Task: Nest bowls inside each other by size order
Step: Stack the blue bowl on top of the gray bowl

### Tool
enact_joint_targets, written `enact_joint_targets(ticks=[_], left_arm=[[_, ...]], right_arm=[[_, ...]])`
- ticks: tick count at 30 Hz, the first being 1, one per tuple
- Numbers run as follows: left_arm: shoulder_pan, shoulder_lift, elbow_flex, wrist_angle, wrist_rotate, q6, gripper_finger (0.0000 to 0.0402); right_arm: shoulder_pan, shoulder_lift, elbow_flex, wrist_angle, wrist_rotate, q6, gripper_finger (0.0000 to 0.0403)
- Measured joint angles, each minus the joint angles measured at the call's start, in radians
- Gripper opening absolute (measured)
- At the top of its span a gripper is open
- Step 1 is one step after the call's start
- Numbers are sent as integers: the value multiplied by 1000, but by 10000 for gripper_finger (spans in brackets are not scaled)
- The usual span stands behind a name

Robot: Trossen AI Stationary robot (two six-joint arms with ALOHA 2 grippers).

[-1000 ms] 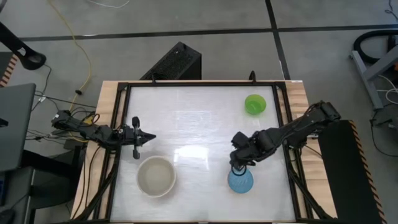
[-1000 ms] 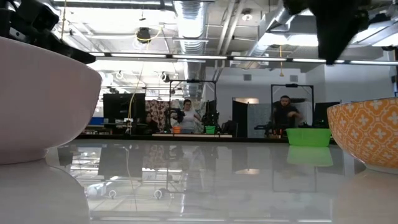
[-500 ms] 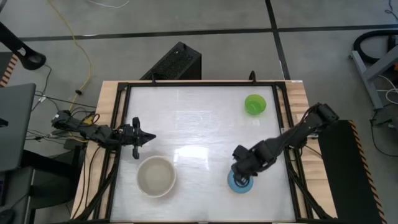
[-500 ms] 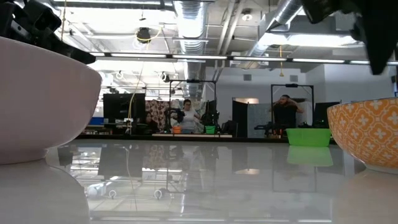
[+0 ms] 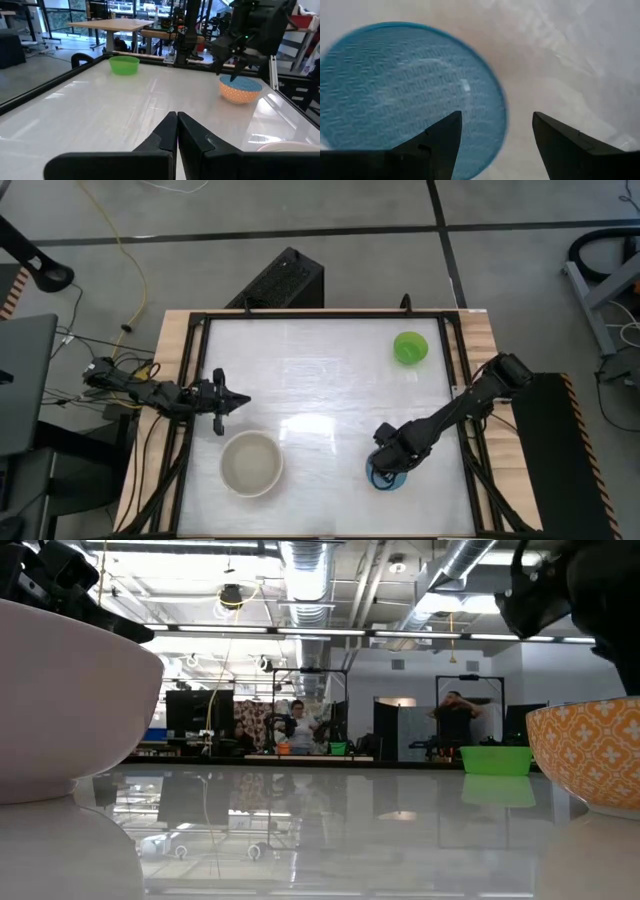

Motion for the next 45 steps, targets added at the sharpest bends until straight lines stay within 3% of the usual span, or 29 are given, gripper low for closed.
enact_joint_targets(ticks=[6,9,20,25,33,37,41,45], left_arm=[[0,0,0,0,-8,-1,0],[0,0,0,0,-9,-12,0],[0,0,0,1,-11,-19,0],[0,0,0,1,-11,-19,0],[0,0,0,1,-11,-19,0],[0,0,0,1,-11,-20,0],[0,0,0,1,-11,-21,0],[0,0,0,1,-11,-23,0]], right_arm=[[0,-1,-64,112,3,-4,262],[0,-1,-96,182,4,-25,240],[-39,-8,-99,163,13,-159,21],[-73,-40,-102,153,13,-174,23],[-154,-197,-97,165,22,-194,14],[-196,-241,-52,172,104,-196,14],[-239,-214,25,244,153,-255,14],[-277,-99,136,397,147,-402,14]])
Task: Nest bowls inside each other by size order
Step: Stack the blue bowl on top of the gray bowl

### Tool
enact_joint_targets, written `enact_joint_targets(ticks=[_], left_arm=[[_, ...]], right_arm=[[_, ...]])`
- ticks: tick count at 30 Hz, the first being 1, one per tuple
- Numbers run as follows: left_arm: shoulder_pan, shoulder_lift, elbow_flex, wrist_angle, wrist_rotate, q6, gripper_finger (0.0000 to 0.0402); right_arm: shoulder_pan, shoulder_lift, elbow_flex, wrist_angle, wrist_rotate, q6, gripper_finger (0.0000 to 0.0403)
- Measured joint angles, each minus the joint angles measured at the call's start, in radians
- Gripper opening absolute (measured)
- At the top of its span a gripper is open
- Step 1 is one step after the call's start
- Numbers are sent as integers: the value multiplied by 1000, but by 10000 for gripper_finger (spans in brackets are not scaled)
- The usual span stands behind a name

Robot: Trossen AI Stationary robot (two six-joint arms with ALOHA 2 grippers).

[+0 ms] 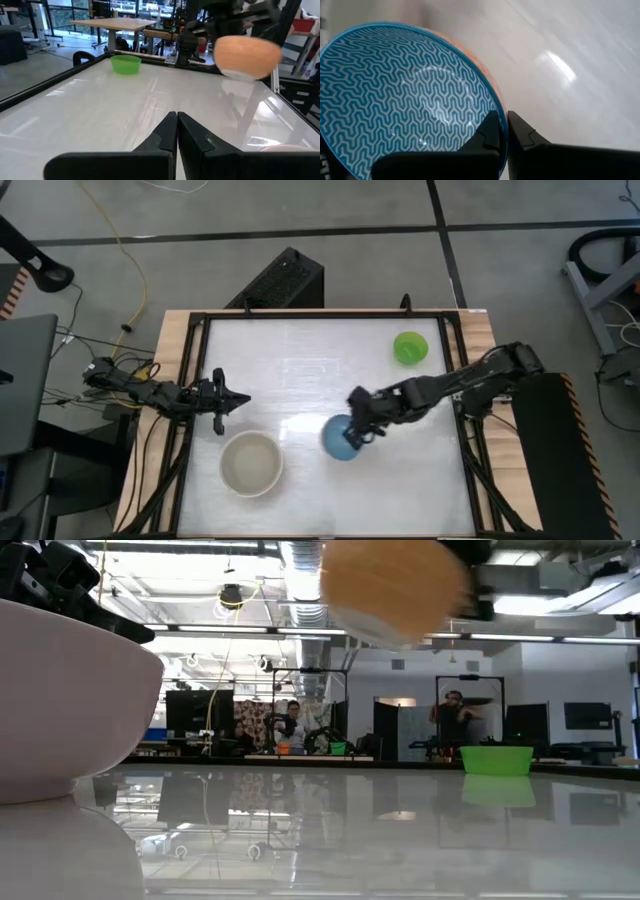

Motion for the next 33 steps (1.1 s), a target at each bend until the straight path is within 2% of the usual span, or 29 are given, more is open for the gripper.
enact_joint_targets(ticks=[3,8,14,21,26,33], left_arm=[[0,0,0,0,0,0,0],[0,0,0,0,0,0,0],[0,0,0,0,1,0,0],[0,0,0,0,1,0,0],[0,0,0,0,1,0,0],[0,0,0,0,0,0,0]], right_arm=[[-20,116,129,82,-40,-146,14],[-36,306,384,83,-73,-331,14],[-54,538,676,88,-85,-426,14],[-62,773,940,84,-165,-453,14],[-55,895,1063,95,-187,-474,14],[-57,933,1044,172,-200,-440,14]])
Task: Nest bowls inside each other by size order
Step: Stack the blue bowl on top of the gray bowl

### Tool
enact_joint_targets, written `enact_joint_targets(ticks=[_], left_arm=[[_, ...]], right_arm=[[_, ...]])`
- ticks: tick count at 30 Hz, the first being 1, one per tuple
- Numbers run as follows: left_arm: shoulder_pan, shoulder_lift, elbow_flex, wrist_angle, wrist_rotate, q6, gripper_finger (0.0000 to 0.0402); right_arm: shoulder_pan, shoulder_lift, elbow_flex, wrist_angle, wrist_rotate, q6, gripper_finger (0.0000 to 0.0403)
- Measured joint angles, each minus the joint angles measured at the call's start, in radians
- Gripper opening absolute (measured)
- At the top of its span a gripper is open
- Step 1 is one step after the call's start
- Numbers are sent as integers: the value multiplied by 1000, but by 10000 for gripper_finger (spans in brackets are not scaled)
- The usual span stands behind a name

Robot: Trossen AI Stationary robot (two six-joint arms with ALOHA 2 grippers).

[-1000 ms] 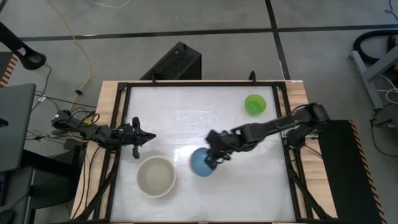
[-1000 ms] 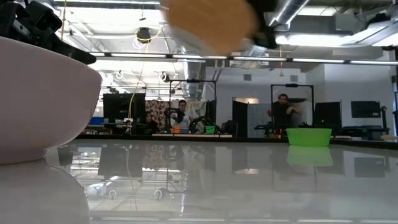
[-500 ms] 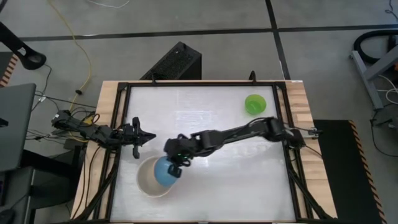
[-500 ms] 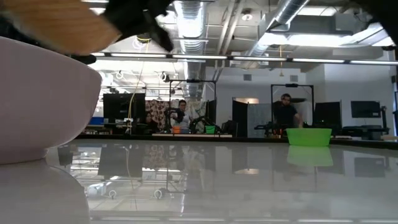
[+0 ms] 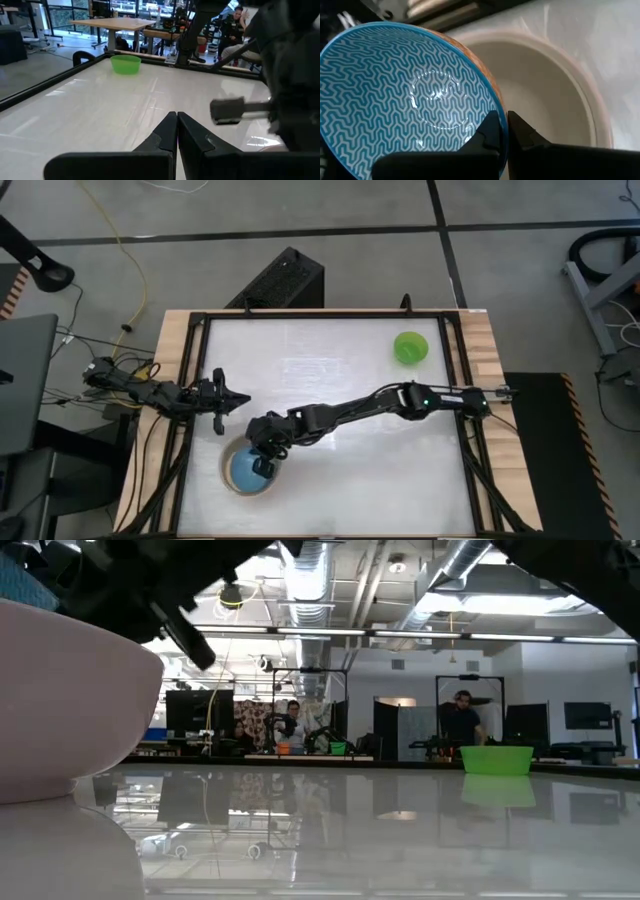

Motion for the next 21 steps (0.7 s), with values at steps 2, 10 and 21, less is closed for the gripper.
enact_joint_targets(ticks=[2,10,21], left_arm=[[0,0,0,0,-2,0,0],[0,0,0,0,-13,0,0],[0,0,0,0,-21,0,0]], right_arm=[[0,6,-3,-17,1,-3,14],[-6,16,-2,-31,18,-10,15],[-13,17,0,-51,38,-18,39]])
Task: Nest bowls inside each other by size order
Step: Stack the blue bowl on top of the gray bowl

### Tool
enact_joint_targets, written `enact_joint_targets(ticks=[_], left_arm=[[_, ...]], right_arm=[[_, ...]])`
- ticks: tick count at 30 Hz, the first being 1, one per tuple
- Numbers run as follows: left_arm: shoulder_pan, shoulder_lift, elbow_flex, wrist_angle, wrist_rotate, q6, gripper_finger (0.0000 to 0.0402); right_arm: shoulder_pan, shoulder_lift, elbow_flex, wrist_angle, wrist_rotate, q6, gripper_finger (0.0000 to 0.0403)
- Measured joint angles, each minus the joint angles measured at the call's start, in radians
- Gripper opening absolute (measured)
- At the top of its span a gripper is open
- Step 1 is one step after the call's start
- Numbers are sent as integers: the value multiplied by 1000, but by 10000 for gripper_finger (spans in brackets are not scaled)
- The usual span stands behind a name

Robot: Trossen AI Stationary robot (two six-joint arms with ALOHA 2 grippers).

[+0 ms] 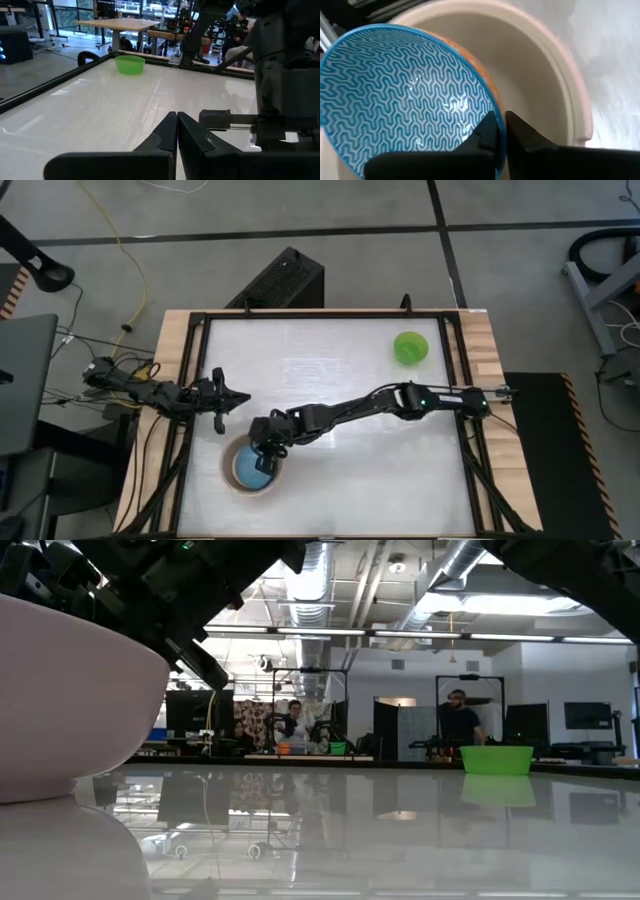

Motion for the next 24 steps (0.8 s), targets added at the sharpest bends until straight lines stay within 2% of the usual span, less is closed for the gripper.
enact_joint_targets(ticks=[24], left_arm=[[0,0,0,0,0,0,0]], right_arm=[[-9,-3,17,-17,2,-64,159]])
